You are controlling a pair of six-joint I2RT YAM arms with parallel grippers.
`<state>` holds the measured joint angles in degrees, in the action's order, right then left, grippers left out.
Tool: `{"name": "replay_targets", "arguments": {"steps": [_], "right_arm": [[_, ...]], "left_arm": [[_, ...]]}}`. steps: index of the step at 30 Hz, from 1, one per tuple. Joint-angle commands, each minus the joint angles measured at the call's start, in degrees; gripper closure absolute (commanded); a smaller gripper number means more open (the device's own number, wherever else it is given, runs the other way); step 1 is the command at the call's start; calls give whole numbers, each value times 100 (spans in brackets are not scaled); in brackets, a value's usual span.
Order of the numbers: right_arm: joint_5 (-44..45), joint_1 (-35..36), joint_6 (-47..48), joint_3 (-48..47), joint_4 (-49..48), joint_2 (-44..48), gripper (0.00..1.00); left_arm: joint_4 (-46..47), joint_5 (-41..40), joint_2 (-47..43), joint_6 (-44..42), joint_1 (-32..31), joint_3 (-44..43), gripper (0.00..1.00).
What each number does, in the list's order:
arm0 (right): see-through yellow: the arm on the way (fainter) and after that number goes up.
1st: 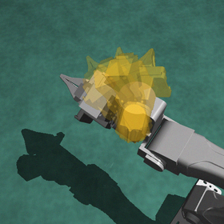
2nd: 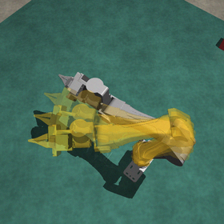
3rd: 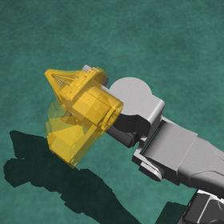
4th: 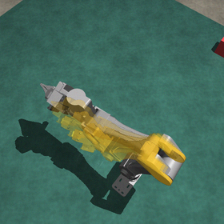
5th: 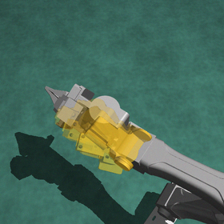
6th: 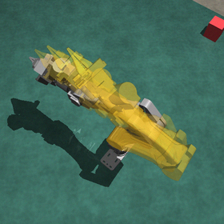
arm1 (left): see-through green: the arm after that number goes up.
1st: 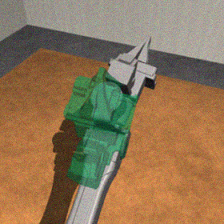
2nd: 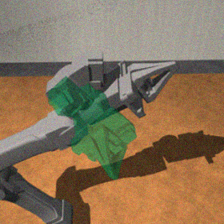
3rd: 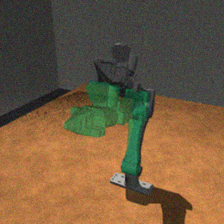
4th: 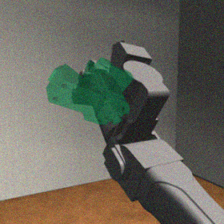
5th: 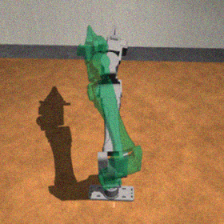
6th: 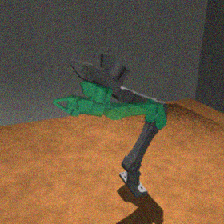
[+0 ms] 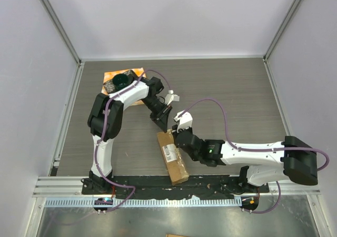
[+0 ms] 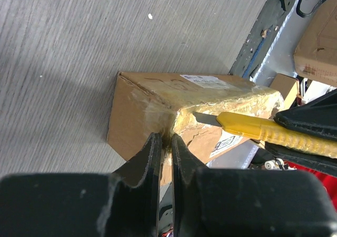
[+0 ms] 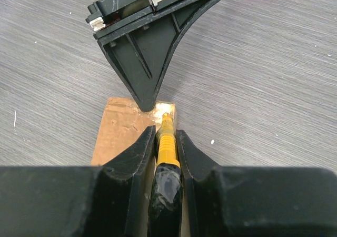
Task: Unpack the express box
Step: Cut the express box at the center of the board.
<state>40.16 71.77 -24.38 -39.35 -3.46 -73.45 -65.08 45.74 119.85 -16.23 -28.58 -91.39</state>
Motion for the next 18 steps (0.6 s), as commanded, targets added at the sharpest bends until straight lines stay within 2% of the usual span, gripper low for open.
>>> {"name": "replay_targets", "arguments": {"steps": [1,6,18], "right_arm": [[-308,232,-32,16,1498,322,99],[-281,250,30,-11,1410,656,99],[-386,268,-102,7,1445,507,99]], "left_arm": [[927,-1691,355,-302,89,69,100],[944,-1743,355,-311,63,113,100],[980,-1770,293,-302,63,183,100]]}}
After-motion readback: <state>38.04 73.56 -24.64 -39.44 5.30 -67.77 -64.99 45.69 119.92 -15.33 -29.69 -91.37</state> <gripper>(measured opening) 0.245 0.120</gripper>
